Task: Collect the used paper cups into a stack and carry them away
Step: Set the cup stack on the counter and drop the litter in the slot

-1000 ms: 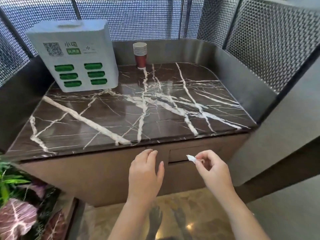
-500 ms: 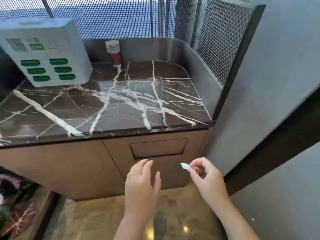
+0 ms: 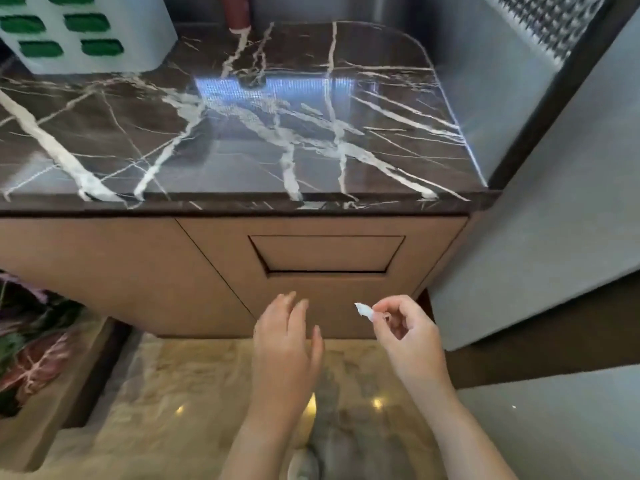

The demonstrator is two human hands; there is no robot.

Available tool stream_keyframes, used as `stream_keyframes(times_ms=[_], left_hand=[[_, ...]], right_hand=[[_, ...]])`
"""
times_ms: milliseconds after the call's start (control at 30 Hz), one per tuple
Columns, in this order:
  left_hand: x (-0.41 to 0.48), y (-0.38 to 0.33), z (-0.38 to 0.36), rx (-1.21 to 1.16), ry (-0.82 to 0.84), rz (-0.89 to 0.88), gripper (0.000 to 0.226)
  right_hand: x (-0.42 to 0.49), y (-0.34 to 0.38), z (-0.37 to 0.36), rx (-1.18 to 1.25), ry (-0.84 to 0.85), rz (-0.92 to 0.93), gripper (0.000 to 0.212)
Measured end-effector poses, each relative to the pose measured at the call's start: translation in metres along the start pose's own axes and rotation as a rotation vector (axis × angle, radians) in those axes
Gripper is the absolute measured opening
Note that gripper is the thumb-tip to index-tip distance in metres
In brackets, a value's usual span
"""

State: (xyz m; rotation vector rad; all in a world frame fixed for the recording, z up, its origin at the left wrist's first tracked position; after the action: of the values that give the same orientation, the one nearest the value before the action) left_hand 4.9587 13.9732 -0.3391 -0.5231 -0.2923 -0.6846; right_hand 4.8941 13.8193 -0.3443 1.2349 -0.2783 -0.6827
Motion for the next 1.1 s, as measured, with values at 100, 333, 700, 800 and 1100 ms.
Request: stream_keyframes(times_ms=[100, 333, 700, 800, 1100], left_hand=[[0.01, 0.013, -0.034, 0.003, 0.048, -0.077, 0.04], [0.018, 0.045, -0.103, -0.011, 0.166, -0.062, 0.046], [0.038, 0.093, -0.166, 0.101, 0.289, -0.08, 0.065], [0.041, 0.101, -0.174, 0.123, 0.286, -0.07, 0.071], [0.06, 0.117, -0.186, 0.102, 0.276, -0.064, 0.071]], right_hand=[[0.024, -0.026, -0.014, 0.012, -0.021, 0.01, 0.023], [0.065, -0.094, -0.056, 0.116, -0.123, -0.032, 0.029], [0.118, -0.123, -0.092, 0.189, -0.234, 0.017, 0.031], [0.13, -0.13, -0.099, 0.211, -0.263, -0.003, 0.031], [0.161, -0.138, -0.103, 0.24, -0.319, -0.041, 0.03]])
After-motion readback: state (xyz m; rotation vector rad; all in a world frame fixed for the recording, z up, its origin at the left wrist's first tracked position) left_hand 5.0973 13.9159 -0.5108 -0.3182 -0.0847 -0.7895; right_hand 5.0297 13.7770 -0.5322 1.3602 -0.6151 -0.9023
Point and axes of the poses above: each hand's wrist, its own x-axis towards the middle knuckle, its own z-axis out of the back of the hand, y = z × x, the point moved 6 cm from there along x, towards the middle knuckle, and after that the axes turned 9 degrees about -z, right-handed, at the moved point
